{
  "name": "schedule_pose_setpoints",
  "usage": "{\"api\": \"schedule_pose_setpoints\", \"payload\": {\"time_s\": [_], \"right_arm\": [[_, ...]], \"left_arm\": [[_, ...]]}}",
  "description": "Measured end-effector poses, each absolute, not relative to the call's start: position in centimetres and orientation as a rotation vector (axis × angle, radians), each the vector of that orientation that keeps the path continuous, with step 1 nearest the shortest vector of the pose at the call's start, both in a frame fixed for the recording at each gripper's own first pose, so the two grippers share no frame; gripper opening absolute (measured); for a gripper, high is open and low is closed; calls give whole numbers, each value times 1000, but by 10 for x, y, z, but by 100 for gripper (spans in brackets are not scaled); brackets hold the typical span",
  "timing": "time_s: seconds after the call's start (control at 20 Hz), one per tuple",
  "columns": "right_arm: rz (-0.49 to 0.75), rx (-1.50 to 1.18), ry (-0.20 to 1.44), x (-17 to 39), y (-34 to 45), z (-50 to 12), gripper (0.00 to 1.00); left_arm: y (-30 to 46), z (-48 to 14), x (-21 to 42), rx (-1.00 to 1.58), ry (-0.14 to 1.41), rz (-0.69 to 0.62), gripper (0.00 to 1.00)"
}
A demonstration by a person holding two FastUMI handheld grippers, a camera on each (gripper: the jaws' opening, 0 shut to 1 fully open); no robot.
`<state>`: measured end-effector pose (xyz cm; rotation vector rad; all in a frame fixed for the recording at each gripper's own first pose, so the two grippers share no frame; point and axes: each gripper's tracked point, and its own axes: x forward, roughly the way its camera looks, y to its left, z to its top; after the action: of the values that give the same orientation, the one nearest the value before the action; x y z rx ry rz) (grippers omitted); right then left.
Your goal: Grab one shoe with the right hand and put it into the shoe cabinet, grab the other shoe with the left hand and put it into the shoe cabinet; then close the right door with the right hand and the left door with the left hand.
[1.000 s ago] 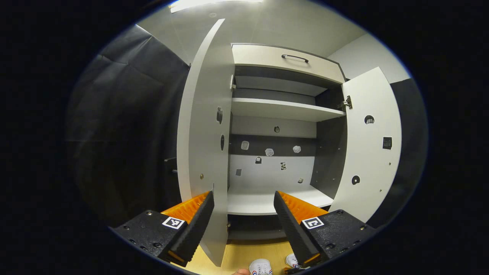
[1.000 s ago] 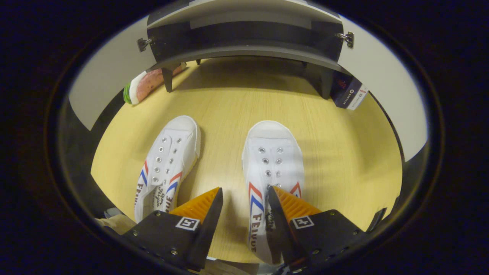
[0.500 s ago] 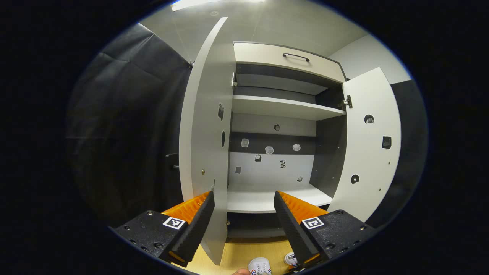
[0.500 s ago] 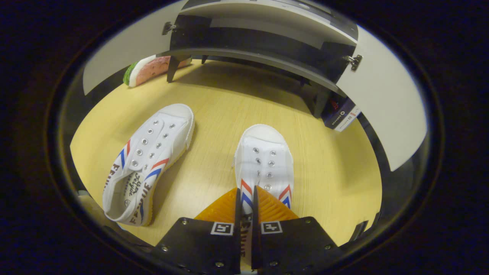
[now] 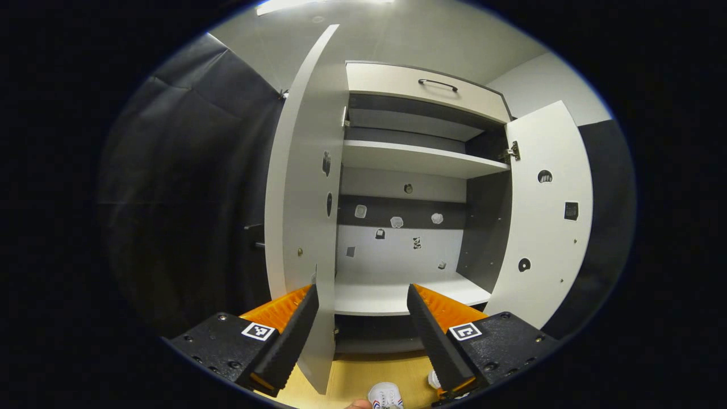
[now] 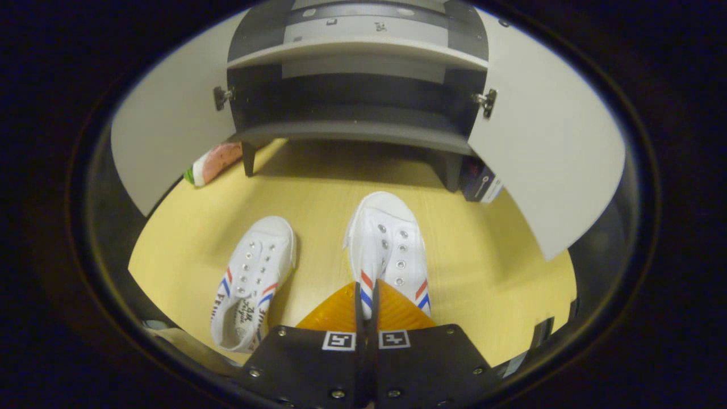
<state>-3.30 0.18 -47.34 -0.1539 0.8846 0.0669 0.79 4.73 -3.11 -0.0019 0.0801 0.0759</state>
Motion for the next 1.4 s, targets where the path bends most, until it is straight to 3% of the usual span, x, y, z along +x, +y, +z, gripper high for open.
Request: {"api": "schedule_pose_setpoints", "payload": {"time_s": [0.45, 0.65, 1.0, 1.4], "right_arm": [[121, -131, 466, 100, 41, -256, 0], [122, -185, 360, 180, 53, -196, 0], [82, -260, 377, 310, 48, -195, 0], [31, -287, 481, 362, 38, -249, 0]], "left_arm": [[44, -40, 14, -14, 95, 51, 96], [44, -40, 14, -21, 88, 37, 94], [45, -41, 14, 8, 87, 33, 94], [45, -43, 14, 31, 81, 29, 93]]}}
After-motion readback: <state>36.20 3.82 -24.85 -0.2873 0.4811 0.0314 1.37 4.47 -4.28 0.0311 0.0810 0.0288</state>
